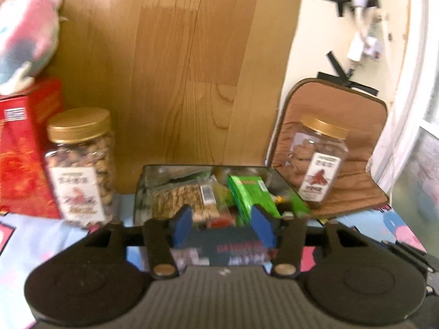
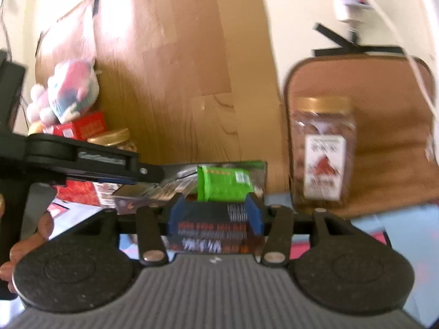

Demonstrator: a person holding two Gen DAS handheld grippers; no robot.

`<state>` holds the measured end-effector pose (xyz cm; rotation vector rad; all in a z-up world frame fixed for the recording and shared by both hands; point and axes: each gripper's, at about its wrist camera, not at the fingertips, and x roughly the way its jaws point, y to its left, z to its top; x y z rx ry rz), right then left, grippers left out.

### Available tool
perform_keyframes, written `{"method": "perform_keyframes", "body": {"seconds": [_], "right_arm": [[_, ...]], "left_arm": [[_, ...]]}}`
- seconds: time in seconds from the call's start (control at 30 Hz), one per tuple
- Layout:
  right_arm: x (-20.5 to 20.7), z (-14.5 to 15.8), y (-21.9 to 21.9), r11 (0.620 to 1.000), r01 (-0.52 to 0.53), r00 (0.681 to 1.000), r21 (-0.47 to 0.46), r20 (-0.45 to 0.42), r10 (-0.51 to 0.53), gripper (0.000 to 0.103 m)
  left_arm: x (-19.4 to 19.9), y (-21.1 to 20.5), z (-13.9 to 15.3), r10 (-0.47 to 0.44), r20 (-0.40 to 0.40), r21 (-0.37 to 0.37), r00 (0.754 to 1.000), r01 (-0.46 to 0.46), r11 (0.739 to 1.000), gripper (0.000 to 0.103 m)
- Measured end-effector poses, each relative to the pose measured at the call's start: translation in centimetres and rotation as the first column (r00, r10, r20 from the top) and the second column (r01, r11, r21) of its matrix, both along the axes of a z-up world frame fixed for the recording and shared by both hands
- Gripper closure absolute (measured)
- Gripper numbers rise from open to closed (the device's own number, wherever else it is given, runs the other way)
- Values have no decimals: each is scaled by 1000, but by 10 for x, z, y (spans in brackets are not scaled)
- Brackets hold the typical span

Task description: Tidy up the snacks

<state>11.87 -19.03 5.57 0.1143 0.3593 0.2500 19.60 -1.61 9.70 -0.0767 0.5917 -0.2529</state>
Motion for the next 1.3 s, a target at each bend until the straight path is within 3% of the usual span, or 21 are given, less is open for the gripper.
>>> {"method": "perform_keyframes", "body": {"seconds": [0.07,0.17,0.23,0.3,0.73,1.3], "right_arm": [[-20,-3,-5,999,33,999,42,-19,-33,47],[-49,-9,-11,993,68,996,99,-65,-62,47],[-66,-15,-12,990,80,993,120,-95,-69,46],[-74,-20,-9,990,78,991,117,-114,-65,45],[-145,-19,2,990,54,992,131,-120,-38,29],[-188,-24,6,987,32,990,160,-138,-10,25]], "left_arm": [[-21,-1,2,6,11,18,1000,-6,1000,47],[-54,-1,-1,16,19,42,1000,-17,999,35],[-78,0,-2,33,35,61,999,-35,998,13],[-100,-1,-5,64,63,95,996,-70,993,1],[-182,1,-16,138,45,196,989,-145,970,0],[-234,-11,-13,171,100,246,980,-191,950,0]]}}
